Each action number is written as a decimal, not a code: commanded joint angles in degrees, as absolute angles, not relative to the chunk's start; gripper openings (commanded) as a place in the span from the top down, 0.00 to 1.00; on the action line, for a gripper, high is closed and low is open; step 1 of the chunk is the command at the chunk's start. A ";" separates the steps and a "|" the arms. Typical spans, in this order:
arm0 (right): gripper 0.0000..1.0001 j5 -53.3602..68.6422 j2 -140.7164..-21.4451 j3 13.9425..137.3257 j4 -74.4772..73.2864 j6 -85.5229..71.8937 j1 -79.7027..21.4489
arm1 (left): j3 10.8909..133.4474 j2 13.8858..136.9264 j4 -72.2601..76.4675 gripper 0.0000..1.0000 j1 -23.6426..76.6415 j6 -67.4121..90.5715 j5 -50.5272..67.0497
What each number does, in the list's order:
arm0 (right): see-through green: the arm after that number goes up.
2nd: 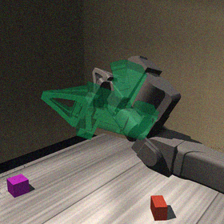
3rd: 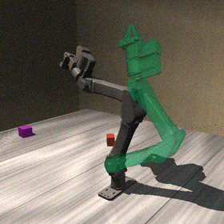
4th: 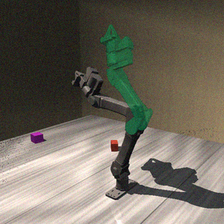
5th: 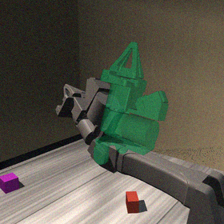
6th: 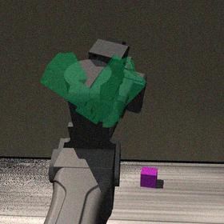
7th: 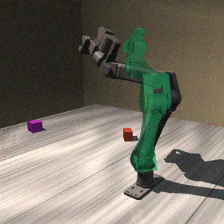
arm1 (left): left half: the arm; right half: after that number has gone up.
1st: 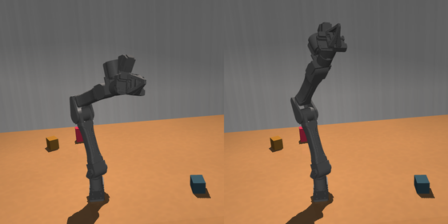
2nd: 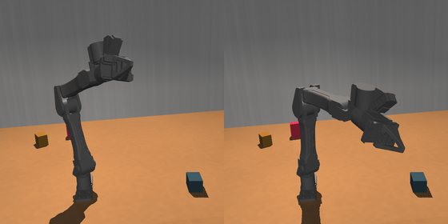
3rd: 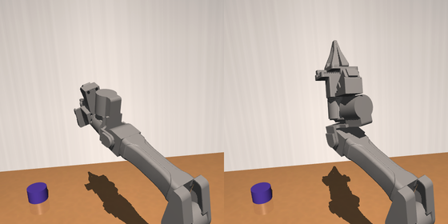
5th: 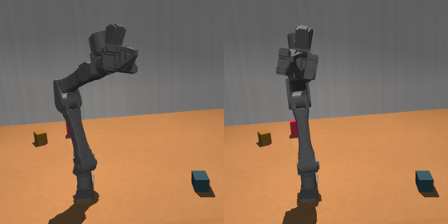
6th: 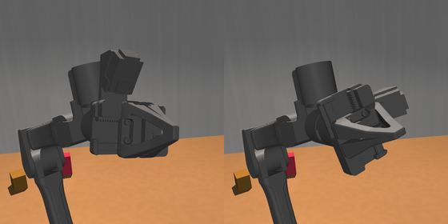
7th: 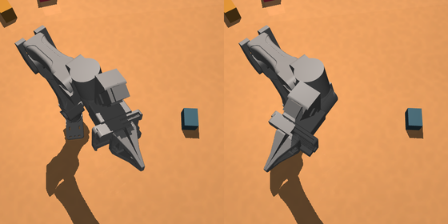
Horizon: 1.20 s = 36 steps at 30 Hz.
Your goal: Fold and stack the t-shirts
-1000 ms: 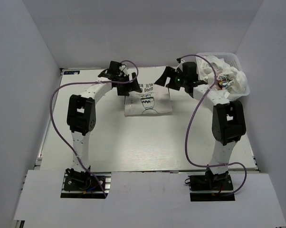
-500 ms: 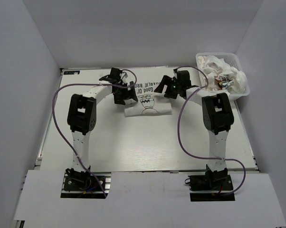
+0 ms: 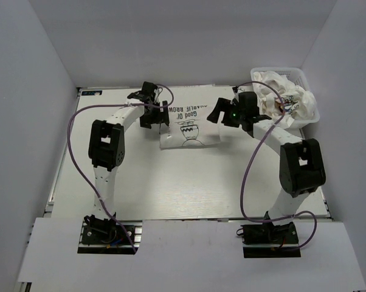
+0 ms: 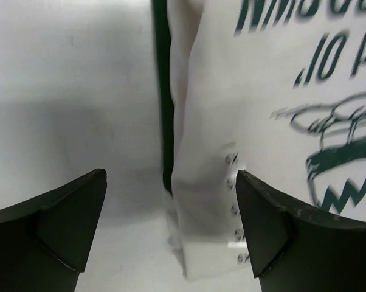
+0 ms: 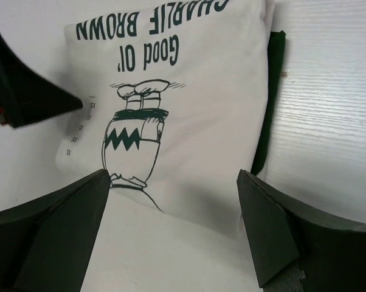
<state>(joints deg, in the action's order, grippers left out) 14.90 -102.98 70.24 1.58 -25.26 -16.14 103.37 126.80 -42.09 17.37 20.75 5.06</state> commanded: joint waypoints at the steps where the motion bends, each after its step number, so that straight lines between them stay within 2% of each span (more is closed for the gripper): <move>1: 0.09 11.34 -98.27 66.20 0.80 -22.24 -15.73 | 109.59 130.33 -42.98 0.04 18.28 18.46 1.32; 5: 0.09 6.08 -93.17 61.36 0.09 -20.31 -15.73 | 115.48 135.26 -44.03 0.15 18.28 17.75 3.77; 9: 0.09 0.45 -91.24 60.29 -4.12 -19.16 -15.21 | 116.02 136.41 -45.43 0.37 18.81 17.23 2.46; 10: 0.09 0.27 -90.97 60.29 -4.83 -18.90 -15.47 | 116.02 136.93 -45.44 0.49 18.81 17.23 1.85; 12: 0.09 0.26 -90.27 59.77 -5.10 -18.64 -15.56 | 115.49 136.93 -45.96 0.64 18.81 17.23 1.32; 13: 0.09 -1.82 -90.00 59.68 -5.01 -18.63 -15.38 | 114.97 136.93 -45.97 0.88 18.81 16.62 0.71; 14: 0.09 -1.85 -90.00 59.68 -5.10 -18.63 -15.38 | 114.96 136.93 -46.66 1.00 18.81 15.83 -0.17; 16: 0.09 -3.07 -89.47 59.33 -5.27 -18.37 -15.21 | 114.96 136.93 -46.67 1.00 17.59 13.46 -1.22; 19: 0.09 -6.76 -89.47 59.68 -7.72 -17.67 -14.94 | 116.62 136.93 -47.81 1.00 14.43 9.86 -14.70; 24: 0.09 -11.68 -89.47 59.68 -10.10 -16.26 -14.24 | 114.62 135.71 -44.83 1.00 9.15 -2.34 -26.52; 27: 0.09 -13.10 -92.01 61.96 -12.92 -16.35 -14.15 | 113.55 135.70 -40.88 1.00 5.20 -8.95 -28.73; 36: 0.09 -11.60 -97.91 65.74 -13.19 -17.31 -13.89 | 121.03 140.98 -30.16 1.00 -3.06 -23.19 -34.28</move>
